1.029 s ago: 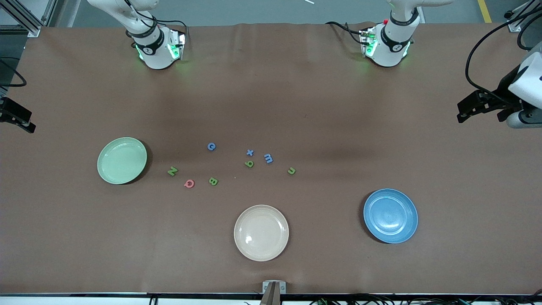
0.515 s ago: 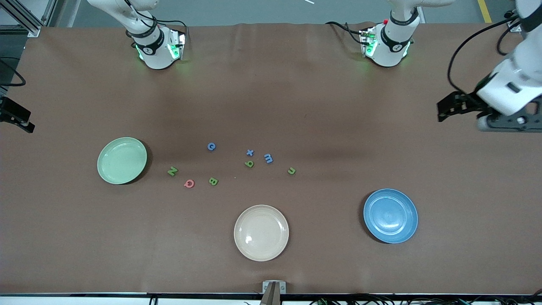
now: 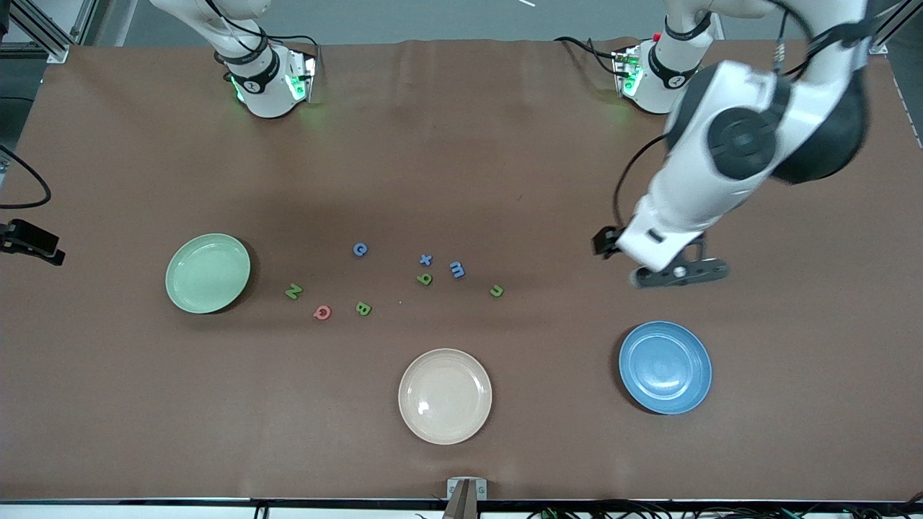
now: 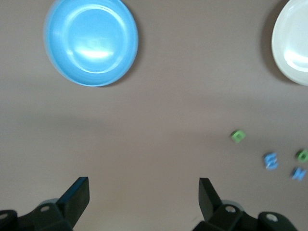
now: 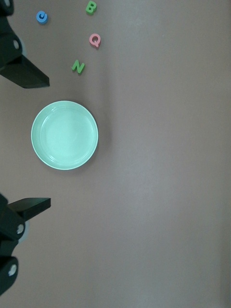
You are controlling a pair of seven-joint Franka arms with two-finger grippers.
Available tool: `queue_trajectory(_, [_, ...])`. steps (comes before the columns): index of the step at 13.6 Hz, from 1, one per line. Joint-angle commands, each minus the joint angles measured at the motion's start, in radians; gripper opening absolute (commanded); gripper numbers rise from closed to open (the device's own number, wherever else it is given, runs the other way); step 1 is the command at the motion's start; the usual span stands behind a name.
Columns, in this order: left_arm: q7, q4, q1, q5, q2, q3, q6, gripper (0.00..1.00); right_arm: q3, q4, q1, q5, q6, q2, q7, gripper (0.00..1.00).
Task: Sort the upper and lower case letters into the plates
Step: 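Grasp the green n with the left gripper while the right gripper grasps the green Z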
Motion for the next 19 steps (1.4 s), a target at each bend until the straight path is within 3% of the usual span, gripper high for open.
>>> queue_trajectory(1, [-0.243,-0.036,-0.08,0.003,0.101,0.008,0.176,1.0,0.007,0.014,0.054,0.009,-0.009,0.013,0.01,1.0])
queue_trajectory(7, [-0.684,-0.014,-0.198,0.052,0.328,0.008,0.443,0.99,0.006,0.014,0.238,0.005,0.079,0.131,0.239,1.0])
queue_trajectory(11, [-0.859,0.097,-0.22,0.048,0.454,0.008,0.453,0.85,0.006,0.002,0.273,0.006,0.092,0.158,0.296,0.96])
queue_trajectory(14, [-0.895,0.116,-0.235,0.046,0.488,0.01,0.453,0.73,0.007,-0.119,0.304,0.006,0.138,0.158,0.446,0.99])
queue_trajectory(16, [-0.896,0.128,-0.25,0.049,0.51,0.01,0.455,0.58,0.009,-0.28,0.301,0.007,0.304,0.152,0.514,1.0])
queue_trajectory(18, [-0.896,0.128,-0.264,0.051,0.519,0.014,0.455,0.58,0.009,-0.403,0.293,0.047,0.466,0.152,0.546,1.0])
queue_trajectory(19, [-0.896,0.128,-0.264,0.051,0.52,0.014,0.455,0.53,0.007,-0.449,0.293,0.087,0.539,0.157,0.548,1.0])
